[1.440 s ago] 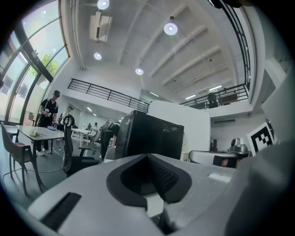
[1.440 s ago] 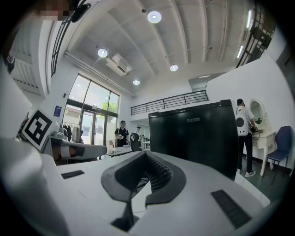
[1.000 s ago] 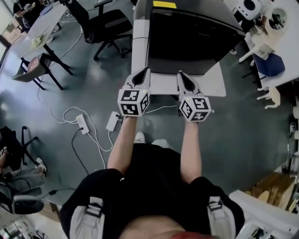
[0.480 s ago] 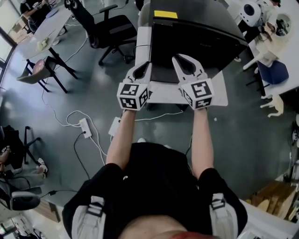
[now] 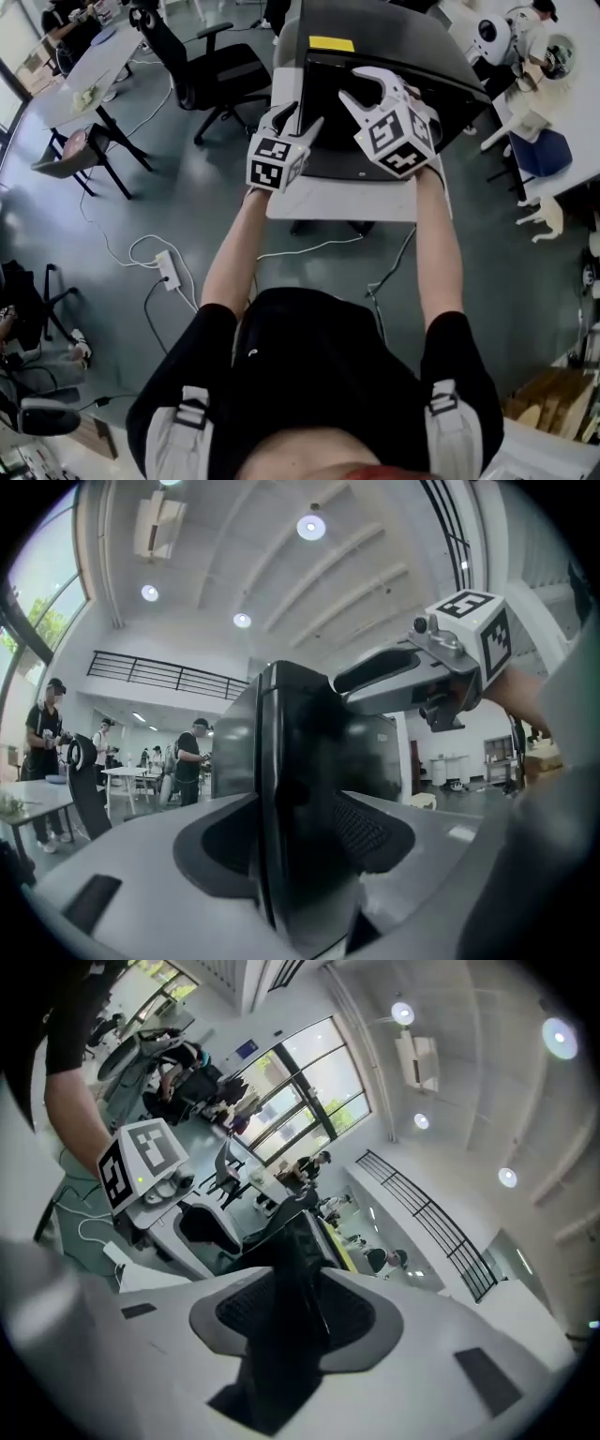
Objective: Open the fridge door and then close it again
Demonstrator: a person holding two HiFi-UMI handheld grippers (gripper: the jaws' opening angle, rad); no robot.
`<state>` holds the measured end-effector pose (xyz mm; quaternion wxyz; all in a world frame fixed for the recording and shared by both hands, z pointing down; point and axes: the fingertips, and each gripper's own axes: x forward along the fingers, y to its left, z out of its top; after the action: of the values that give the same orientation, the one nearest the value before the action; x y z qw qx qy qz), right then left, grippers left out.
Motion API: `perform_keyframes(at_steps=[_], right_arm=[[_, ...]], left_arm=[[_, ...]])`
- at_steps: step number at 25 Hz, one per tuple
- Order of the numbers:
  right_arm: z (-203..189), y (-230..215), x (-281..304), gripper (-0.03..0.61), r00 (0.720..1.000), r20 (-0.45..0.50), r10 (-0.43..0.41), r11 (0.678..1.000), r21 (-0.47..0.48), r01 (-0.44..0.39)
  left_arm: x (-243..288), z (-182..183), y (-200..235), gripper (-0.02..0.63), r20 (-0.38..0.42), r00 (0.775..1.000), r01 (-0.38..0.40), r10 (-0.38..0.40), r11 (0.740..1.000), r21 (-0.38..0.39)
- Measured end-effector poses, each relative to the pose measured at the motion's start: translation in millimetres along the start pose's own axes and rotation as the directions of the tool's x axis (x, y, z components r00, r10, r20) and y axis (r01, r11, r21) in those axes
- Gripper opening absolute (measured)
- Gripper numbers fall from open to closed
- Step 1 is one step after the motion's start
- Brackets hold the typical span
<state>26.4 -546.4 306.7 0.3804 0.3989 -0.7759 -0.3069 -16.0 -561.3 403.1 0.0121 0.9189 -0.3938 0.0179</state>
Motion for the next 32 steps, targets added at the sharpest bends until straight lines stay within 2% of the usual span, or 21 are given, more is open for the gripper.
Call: perform_keyframes(at_steps=[2,6,10,14,19,28,32], right_arm=[[-3,2,8,0.147,0.999,-0.04,0.02,0.999,-0.032,-0.021],[-7,1,17,0.149,0.997,-0.074,0.022,0.997,-0.065,-0.027],[-7,-3,18,0.141,0.998,-0.058,0.025,0.998,-0.063,-0.028],[-6,0,18,0.134,0.999,-0.045,0.022,0.995,-0.093,-0.026],[-6,2,15,0.118,0.998,-0.056,0.036,0.994,-0.101,-0.042],[-5,7,14,0.117,0.995,-0.1,0.008,0.993,-0.115,-0.02],[-5,7,13,0.118,0.994,-0.105,-0.016,0.991,-0.133,0.002]], left_arm=[[6,2,6,0.239,-0.009,1.0,-0.001,0.001,1.0,0.003],[13,13,10,0.242,0.024,0.999,0.031,-0.03,1.0,-0.007],[21,17,8,0.241,0.043,0.995,0.087,-0.087,0.996,-0.013],[22,16,5,0.235,0.08,0.991,0.109,-0.107,0.994,-0.026],[20,16,2,0.232,0.089,0.99,0.113,-0.111,0.993,-0.026],[15,14,2,0.228,0.083,0.99,0.117,-0.114,0.993,-0.034],[14,14,0,0.229,0.076,0.993,0.09,-0.088,0.996,-0.022]])
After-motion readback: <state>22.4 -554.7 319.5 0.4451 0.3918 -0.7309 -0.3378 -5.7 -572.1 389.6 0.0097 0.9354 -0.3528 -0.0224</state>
